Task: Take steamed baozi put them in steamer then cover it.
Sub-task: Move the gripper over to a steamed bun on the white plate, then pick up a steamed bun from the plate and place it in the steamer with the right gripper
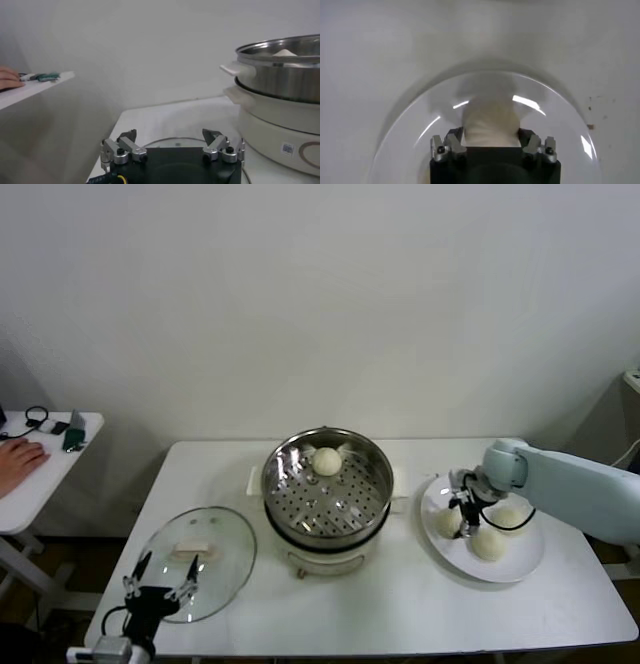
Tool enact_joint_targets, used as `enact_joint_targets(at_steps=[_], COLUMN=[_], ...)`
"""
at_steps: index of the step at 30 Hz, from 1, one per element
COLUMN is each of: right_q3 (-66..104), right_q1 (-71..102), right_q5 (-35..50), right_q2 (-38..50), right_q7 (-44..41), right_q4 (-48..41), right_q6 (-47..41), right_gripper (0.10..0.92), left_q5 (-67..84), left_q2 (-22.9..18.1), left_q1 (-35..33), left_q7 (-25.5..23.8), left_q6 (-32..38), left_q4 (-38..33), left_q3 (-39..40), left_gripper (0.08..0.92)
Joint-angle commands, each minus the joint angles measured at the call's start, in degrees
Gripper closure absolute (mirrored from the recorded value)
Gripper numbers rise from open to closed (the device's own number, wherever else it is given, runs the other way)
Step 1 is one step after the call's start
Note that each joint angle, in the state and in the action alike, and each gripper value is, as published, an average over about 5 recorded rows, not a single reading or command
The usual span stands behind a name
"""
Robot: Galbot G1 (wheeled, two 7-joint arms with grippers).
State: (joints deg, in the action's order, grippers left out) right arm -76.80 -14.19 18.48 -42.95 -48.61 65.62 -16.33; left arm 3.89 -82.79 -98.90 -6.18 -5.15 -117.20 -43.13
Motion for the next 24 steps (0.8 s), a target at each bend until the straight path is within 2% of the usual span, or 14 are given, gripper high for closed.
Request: enact_joint_targets(at_steps=[1, 8, 15, 19, 24], right_q3=[0.56, -13.15, -20.46, -16.33, -11.14], right_q1=[-2.24, -26.04, -47.93, -50.44, -45.00], right_q5=[0.55, 9.36, 19.21, 24.16, 28.07], right_q2=[0.90, 1.45, -5.83, -9.87, -14.76], right_q7=[-0.89, -5.04, -8.18, -6.49, -0.52], right_q4=[0.34, 4.18, 8.35, 13.89, 21.43], right_q6=[0.43, 3.16, 3.05, 0.14, -4.99], right_gripper=[0.337, 0.340, 0.338, 0.338, 0.338], left_q5=[0.21, 0.48, 0.69, 0.92, 1.40], left_q2=[0.27, 0.60, 0.94, 1.09, 1.21], left_q1=[-0.07, -0.08, 0.14, 0.19, 0.17], left_q7=[0.01, -0.04, -0.08, -0.08, 0.01], left_q6=[0.07, 0.03, -0.05, -0.11, -0.12], left_q4=[-0.30, -0.81, -1.14, -1.37, -1.43], left_q3=[-0.43, -0.63, -0.44, -0.36, -0.65], left_gripper=[0.177, 0.177, 0.177, 0.177, 0.177])
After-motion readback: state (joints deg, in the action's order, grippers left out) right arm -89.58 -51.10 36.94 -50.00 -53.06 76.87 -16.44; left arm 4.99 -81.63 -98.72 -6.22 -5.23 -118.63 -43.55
